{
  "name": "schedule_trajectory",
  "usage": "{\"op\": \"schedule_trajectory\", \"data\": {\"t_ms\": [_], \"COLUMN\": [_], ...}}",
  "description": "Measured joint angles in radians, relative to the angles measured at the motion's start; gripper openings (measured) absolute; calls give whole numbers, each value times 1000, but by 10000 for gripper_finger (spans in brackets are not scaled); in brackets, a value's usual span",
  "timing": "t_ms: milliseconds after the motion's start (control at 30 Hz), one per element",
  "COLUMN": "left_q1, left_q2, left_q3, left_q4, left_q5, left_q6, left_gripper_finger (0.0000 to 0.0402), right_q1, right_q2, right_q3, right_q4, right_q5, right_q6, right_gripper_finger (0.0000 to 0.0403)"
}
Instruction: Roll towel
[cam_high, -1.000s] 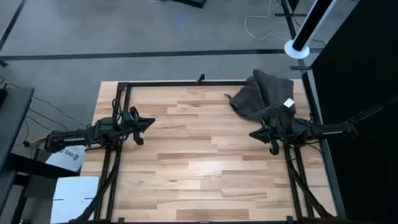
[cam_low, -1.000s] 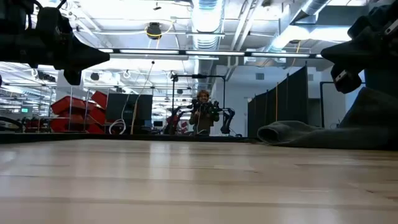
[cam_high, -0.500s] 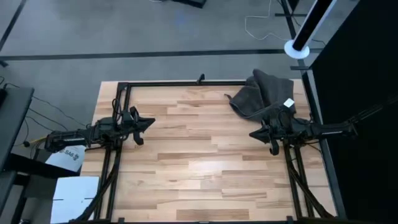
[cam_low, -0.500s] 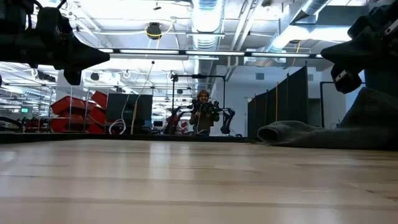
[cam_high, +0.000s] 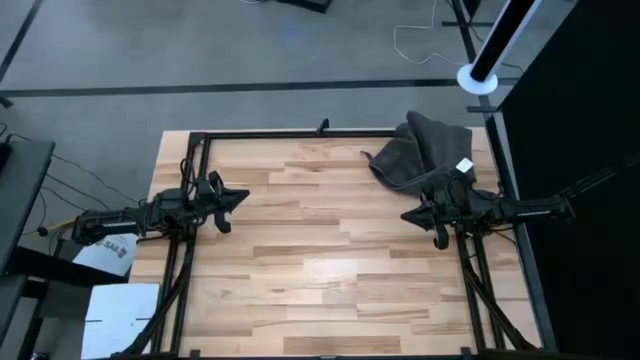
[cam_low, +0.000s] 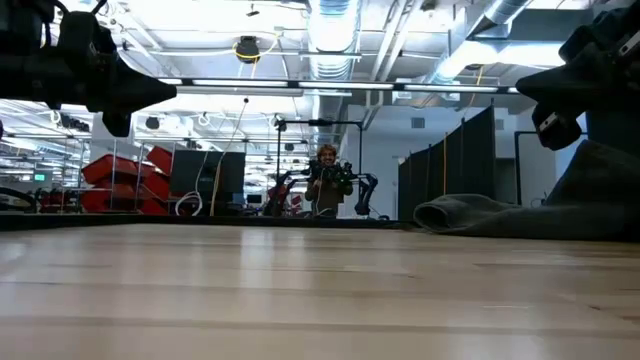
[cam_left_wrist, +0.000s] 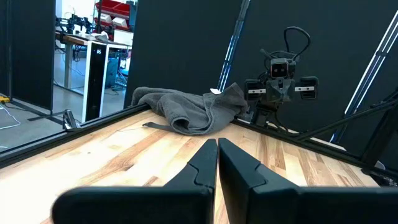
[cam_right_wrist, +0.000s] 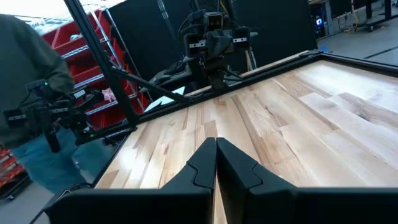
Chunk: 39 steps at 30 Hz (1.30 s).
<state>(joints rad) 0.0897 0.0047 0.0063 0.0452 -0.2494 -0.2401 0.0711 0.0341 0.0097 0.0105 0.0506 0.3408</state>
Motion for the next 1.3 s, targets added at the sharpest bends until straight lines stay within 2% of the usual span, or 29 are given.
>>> {"op": "schedule_trajectory", "data": {"t_ms": [200, 267, 433, 500, 533, 700, 867, 967, 1133, 1300], "left_q1": [0, -1, -4, -4, -4, -4, -4, -4, 12, 75], "left_q2": [0, 1, 27, 63, 93, 310, 638, 839, 1180, 1505], "left_q3": [0, 0, 0, 14, 36, 253, 555, 754, 1059, 1281], "left_q4": [2, 39, 301, 380, 373, 396, 391, 354, 206, 163], "left_q5": [0, 3, 15, 17, 18, 58, 158, 171, 165, 155], "left_q6": [0, -75, -738, -922, -955, -785, -505, -363, -236, -267], "left_gripper_finger": [0, 0, 0, 0, 0, 0, 0, 0, 0, 0], "right_q1": [0, 0, 0, 0, 0, 0, 0, 0, 0, 0], "right_q2": [0, 0, 0, 0, 0, 0, 0, 0, 0, 0], "right_q3": [0, 0, 0, 0, 0, 0, 0, 0, 0, 0], "right_q4": [0, 0, 0, 0, 0, 0, 0, 0, 1, 0], "right_q5": [0, 0, 0, 0, 0, 0, 0, 0, 0, 0], "right_q6": [0, 0, 0, 0, 0, 0, 0, 0, 0, 0], "right_gripper_finger": [0, 0, 0, 0, 0, 0, 0, 0, 0, 0]}}
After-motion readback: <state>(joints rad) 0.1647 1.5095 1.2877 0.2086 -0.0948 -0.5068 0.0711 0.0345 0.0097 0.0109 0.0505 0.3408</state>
